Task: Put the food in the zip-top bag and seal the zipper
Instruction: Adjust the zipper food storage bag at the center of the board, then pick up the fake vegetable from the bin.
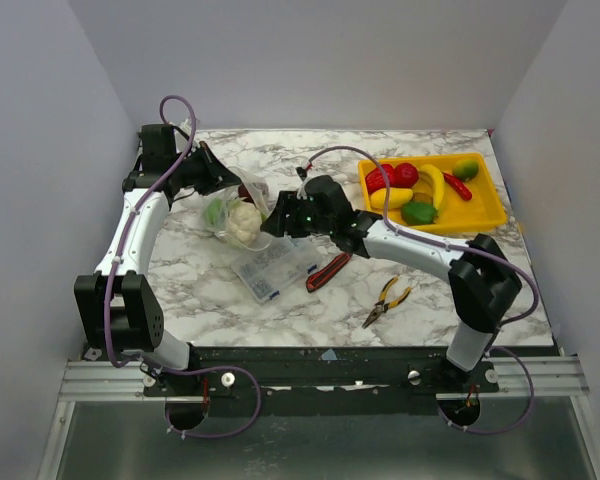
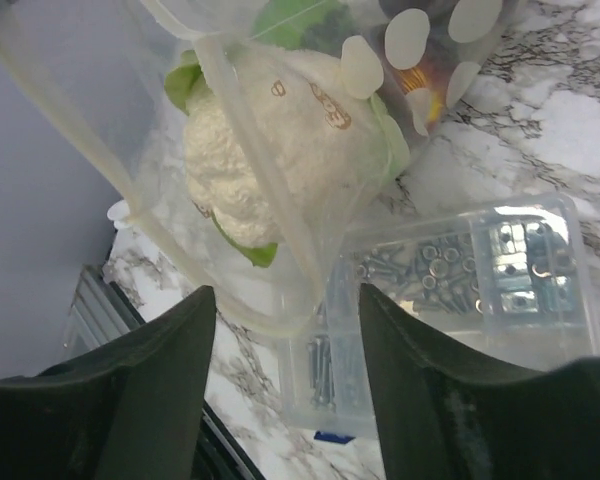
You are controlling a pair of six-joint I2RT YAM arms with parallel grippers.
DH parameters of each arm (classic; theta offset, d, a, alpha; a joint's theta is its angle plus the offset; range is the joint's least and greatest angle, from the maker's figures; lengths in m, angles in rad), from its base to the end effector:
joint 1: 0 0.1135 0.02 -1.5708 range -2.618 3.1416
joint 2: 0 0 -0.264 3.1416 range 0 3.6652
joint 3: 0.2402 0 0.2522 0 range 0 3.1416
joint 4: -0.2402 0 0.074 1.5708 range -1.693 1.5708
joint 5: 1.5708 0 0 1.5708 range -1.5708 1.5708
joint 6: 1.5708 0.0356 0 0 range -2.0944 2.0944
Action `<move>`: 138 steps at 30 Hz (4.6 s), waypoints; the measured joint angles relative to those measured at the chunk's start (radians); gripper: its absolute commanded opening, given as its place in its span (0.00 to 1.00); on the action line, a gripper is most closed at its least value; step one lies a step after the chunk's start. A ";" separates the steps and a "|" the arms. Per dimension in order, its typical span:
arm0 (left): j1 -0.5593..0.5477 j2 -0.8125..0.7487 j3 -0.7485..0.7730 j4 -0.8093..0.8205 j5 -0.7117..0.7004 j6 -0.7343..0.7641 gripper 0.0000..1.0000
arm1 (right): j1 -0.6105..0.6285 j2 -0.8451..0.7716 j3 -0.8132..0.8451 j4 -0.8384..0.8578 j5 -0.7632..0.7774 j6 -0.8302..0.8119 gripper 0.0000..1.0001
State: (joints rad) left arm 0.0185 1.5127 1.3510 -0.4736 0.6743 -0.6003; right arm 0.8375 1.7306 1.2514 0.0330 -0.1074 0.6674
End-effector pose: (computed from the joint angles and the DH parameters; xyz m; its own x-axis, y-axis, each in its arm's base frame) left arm 0.3384 -0.0160 0.3364 -0.7653 -0.4555 -0.4549 0.0675 0.6459 -0.7604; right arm 0.2687 0.3040 0.2672 -0.7241 0.1156 -0.6799 -0.4522 0.6647 0.5947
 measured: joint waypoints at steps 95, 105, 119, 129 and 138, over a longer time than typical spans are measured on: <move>0.071 -0.116 -0.035 -0.104 -0.155 0.084 0.00 | -0.224 -0.311 0.045 -0.290 0.497 -0.294 0.64; 0.071 -0.116 -0.038 -0.103 -0.137 0.084 0.00 | -0.554 -0.219 -0.047 -0.394 0.578 -0.243 0.85; 0.071 -0.116 -0.050 -0.092 -0.116 0.083 0.00 | -0.558 -0.056 -0.047 -0.467 0.676 -0.247 0.95; 0.071 -0.116 -0.055 -0.089 -0.112 0.083 0.00 | -0.558 0.071 -0.038 -0.445 0.723 -0.251 0.97; 0.071 -0.116 -0.058 -0.089 -0.105 0.079 0.00 | -0.570 0.148 0.006 -0.406 0.736 -0.276 0.93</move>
State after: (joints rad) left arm 0.0895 1.3968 1.2934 -0.5621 0.5694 -0.5209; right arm 0.2680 1.8790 1.2575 -0.3725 0.6289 0.3912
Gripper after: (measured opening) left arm 0.009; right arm 0.961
